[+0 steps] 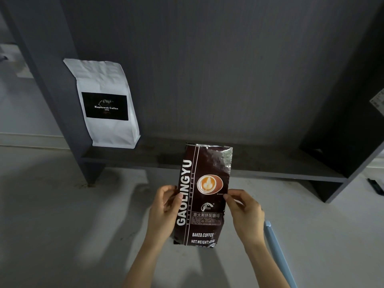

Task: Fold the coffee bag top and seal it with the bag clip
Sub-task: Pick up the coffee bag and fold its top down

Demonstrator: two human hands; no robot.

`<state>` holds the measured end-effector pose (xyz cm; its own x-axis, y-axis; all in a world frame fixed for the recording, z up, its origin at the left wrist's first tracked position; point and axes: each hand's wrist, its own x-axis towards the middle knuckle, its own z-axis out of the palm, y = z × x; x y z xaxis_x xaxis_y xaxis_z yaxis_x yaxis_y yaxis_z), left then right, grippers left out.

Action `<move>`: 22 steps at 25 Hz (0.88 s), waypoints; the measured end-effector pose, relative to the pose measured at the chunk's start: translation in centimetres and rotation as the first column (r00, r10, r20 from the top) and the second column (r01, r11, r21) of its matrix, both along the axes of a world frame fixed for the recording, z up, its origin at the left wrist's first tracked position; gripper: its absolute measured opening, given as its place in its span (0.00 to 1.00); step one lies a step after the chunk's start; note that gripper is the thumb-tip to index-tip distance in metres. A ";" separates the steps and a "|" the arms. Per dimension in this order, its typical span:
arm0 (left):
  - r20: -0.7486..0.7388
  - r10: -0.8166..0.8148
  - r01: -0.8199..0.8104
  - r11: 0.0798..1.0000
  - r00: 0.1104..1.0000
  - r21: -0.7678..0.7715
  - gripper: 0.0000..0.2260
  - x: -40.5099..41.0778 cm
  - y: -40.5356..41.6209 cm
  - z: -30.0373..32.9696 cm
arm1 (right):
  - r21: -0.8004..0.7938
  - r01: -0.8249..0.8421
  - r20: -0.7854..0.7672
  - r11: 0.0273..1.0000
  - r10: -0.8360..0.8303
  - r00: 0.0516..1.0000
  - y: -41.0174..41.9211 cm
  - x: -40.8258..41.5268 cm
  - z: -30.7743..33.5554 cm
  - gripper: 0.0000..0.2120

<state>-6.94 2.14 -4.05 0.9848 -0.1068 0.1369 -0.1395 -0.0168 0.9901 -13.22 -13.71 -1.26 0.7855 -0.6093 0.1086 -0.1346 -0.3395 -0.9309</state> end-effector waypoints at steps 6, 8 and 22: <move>-0.019 -0.037 0.037 0.999 0.999 0.001 0.09 -0.1 0.3 0.1 | 0.016 0.012 -0.013 1.000 -0.012 1.000 0.1 -0.2 0.1 0.10; -0.012 -0.027 0.027 1.000 1.000 0.004 0.09 -0.3 0.4 0.0 | 0.052 -0.026 -0.020 0.998 0.027 0.999 0.0 -0.3 0.1 0.14; 0.043 -0.040 0.043 0.998 0.998 -0.054 0.06 -1.1 0.6 3.2 | 0.329 -0.225 0.250 0.917 0.146 0.957 0.7 -0.3 1.9 0.09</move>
